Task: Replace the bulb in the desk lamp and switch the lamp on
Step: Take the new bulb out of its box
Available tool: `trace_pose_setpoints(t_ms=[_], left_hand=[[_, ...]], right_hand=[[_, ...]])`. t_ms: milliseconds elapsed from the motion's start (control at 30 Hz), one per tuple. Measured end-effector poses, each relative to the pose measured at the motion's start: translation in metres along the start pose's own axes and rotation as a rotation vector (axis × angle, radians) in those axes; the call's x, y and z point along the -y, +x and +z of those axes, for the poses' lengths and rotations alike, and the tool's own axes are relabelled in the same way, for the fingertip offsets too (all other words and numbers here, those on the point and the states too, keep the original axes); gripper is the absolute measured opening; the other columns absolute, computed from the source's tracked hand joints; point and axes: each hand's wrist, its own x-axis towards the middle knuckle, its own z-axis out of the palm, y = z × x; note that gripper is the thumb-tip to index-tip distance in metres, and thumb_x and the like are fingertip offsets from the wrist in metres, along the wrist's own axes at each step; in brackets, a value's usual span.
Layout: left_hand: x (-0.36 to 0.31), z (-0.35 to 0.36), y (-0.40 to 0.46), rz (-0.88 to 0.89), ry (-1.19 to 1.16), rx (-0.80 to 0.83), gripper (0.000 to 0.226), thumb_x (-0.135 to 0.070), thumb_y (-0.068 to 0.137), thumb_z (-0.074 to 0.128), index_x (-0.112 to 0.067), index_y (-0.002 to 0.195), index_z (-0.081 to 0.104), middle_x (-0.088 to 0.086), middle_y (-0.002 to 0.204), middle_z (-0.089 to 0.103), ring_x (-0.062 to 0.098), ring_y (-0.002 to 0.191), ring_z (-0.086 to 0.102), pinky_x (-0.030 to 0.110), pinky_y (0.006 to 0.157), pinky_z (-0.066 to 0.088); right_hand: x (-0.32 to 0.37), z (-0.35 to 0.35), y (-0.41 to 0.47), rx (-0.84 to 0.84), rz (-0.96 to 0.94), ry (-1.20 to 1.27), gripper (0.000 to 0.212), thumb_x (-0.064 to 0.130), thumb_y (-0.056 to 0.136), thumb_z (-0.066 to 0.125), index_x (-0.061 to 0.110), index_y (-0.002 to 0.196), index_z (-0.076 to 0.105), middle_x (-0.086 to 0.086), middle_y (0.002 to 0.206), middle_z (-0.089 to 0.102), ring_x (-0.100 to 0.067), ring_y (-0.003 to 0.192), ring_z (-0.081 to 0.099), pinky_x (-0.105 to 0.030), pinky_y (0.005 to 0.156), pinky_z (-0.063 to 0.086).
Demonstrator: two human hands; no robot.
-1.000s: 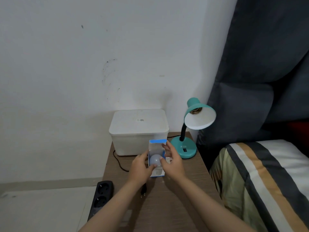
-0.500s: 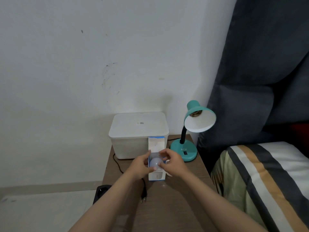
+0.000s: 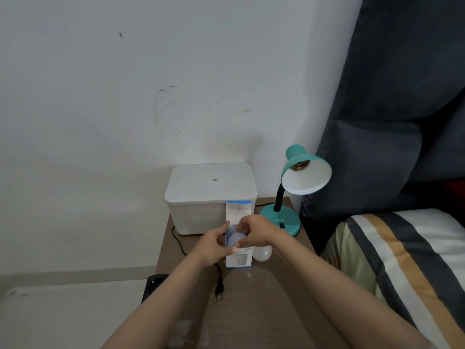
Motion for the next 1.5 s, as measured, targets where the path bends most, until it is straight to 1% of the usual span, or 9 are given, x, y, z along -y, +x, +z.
trace_pose_setpoints(t_ms=[300, 500, 767, 967, 1067, 1200, 1300, 1400, 1500], left_hand=[[0.001, 0.002, -0.003, -0.025, -0.043, 0.000, 0.087, -0.023, 0.074, 0.076, -0.024, 0.143, 0.024, 0.001, 0.123, 0.057, 0.014, 0.109, 0.055, 0.034, 0.096, 0.048], [0.006, 0.000, 0.001, -0.041, -0.040, 0.001, 0.092, -0.051, 0.057, 0.077, -0.039, 0.137, 0.034, -0.007, 0.119, 0.062, 0.012, 0.108, 0.057, 0.043, 0.093, 0.051], [-0.008, 0.000, -0.010, -0.049, -0.052, -0.021, 0.087, -0.024, 0.073, 0.077, -0.026, 0.143, 0.025, 0.000, 0.120, 0.057, 0.014, 0.105, 0.055, 0.034, 0.093, 0.049], [-0.005, 0.000, -0.009, -0.036, -0.054, -0.025, 0.089, -0.024, 0.072, 0.079, -0.025, 0.143, 0.025, 0.001, 0.122, 0.056, 0.014, 0.105, 0.055, 0.031, 0.091, 0.050], [-0.008, 0.001, -0.010, -0.037, -0.045, -0.025, 0.085, -0.020, 0.075, 0.076, -0.023, 0.143, 0.025, -0.003, 0.119, 0.052, 0.008, 0.100, 0.052, 0.015, 0.074, 0.046], [-0.008, 0.003, -0.010, -0.037, -0.049, -0.044, 0.085, -0.022, 0.075, 0.076, -0.026, 0.143, 0.025, 0.001, 0.131, 0.050, 0.013, 0.108, 0.052, 0.025, 0.089, 0.048], [-0.010, 0.003, -0.012, -0.022, -0.056, -0.057, 0.082, -0.021, 0.077, 0.074, -0.025, 0.143, 0.026, -0.003, 0.134, 0.047, 0.010, 0.109, 0.049, 0.020, 0.080, 0.046], [-0.011, 0.005, -0.016, 0.009, -0.053, -0.079, 0.069, -0.021, 0.078, 0.073, -0.028, 0.136, 0.037, -0.012, 0.120, 0.054, 0.002, 0.096, 0.054, 0.016, 0.068, 0.050], [-0.007, 0.008, -0.017, -0.004, -0.043, -0.150, 0.052, -0.025, 0.075, 0.075, -0.022, 0.122, 0.053, -0.008, 0.096, 0.065, 0.003, 0.083, 0.060, 0.017, 0.064, 0.051]], right_hand=[[-0.007, -0.003, -0.009, -0.198, -0.001, 0.265, 0.035, 0.036, 0.069, 0.078, 0.026, 0.097, 0.059, 0.003, 0.090, 0.061, -0.013, 0.079, 0.060, -0.024, 0.065, 0.050], [-0.003, -0.002, -0.016, -0.371, -0.040, 0.550, 0.029, 0.045, 0.067, 0.070, 0.039, 0.094, 0.061, 0.005, 0.079, 0.053, -0.015, 0.070, 0.054, -0.030, 0.065, 0.051], [0.014, 0.009, -0.024, -0.535, -0.014, 0.786, 0.007, 0.018, 0.089, 0.057, 0.018, 0.090, 0.064, 0.001, 0.086, 0.059, -0.015, 0.081, 0.057, -0.021, 0.065, 0.048], [0.023, 0.016, -0.025, -0.610, 0.004, 0.840, 0.021, 0.019, 0.095, 0.046, 0.022, 0.095, 0.067, 0.002, 0.091, 0.064, -0.010, 0.081, 0.059, -0.012, 0.060, 0.047], [0.024, 0.011, -0.026, -0.663, 0.009, 0.801, 0.023, 0.017, 0.096, 0.043, 0.014, 0.086, 0.063, 0.000, 0.075, 0.058, -0.011, 0.066, 0.052, -0.009, 0.051, 0.040], [0.021, 0.006, -0.034, -0.632, -0.018, 0.702, 0.020, 0.024, 0.092, 0.055, 0.008, 0.081, 0.059, -0.001, 0.072, 0.056, -0.012, 0.064, 0.052, -0.007, 0.048, 0.040], [0.016, 0.004, -0.035, -0.587, 0.011, 0.621, 0.011, 0.023, 0.084, 0.066, 0.018, 0.077, 0.059, 0.006, 0.078, 0.061, -0.005, 0.073, 0.057, -0.009, 0.056, 0.043], [0.006, 0.005, -0.032, -0.568, 0.041, 0.603, 0.014, 0.011, 0.073, 0.069, 0.021, 0.076, 0.059, 0.002, 0.082, 0.064, -0.014, 0.082, 0.060, -0.022, 0.070, 0.046], [0.004, 0.006, -0.034, -0.641, 0.100, 0.576, 0.017, 0.016, 0.071, 0.073, 0.018, 0.078, 0.058, 0.002, 0.076, 0.062, -0.015, 0.074, 0.059, -0.025, 0.066, 0.047]])
